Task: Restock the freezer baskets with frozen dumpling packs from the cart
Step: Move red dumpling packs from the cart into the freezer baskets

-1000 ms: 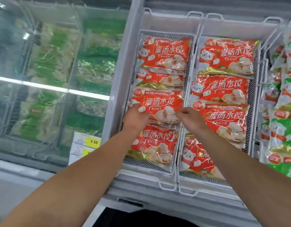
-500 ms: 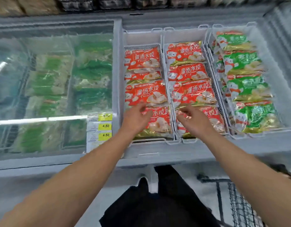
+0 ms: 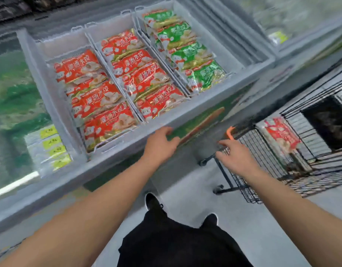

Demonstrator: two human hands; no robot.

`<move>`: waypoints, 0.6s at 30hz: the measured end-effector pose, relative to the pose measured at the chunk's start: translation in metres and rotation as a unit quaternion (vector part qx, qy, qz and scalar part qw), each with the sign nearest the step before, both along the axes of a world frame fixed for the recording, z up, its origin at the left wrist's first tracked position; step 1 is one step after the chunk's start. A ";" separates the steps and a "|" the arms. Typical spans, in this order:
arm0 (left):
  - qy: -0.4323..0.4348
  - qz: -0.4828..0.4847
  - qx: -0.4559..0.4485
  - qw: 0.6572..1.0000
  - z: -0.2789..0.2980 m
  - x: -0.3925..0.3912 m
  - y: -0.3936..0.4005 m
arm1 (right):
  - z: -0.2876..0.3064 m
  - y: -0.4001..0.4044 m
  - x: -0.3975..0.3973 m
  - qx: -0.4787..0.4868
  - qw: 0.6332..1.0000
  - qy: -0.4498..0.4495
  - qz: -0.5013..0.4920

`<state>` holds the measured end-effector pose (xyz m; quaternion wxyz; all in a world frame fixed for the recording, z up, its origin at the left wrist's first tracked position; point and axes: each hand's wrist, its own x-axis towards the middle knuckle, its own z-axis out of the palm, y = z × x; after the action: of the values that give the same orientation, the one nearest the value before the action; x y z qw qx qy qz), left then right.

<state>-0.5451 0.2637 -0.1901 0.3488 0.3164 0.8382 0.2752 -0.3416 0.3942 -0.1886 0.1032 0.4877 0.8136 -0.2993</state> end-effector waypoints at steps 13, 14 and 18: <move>0.055 -0.148 -0.025 0.987 -0.022 0.278 0.078 | -0.009 0.042 0.312 0.017 0.989 0.001 -0.145; 0.053 -0.157 -0.031 0.986 -0.023 0.299 0.084 | -0.008 0.047 0.335 0.017 0.988 0.001 -0.151; 0.049 -0.185 -0.042 0.981 -0.024 0.360 0.111 | -0.005 0.072 0.399 0.017 0.987 0.007 -0.158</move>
<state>-0.1855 0.3748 -0.2142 0.3655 0.4641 0.7919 0.1548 0.0575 0.4660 -0.1941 0.0407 0.6092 0.7322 -0.3018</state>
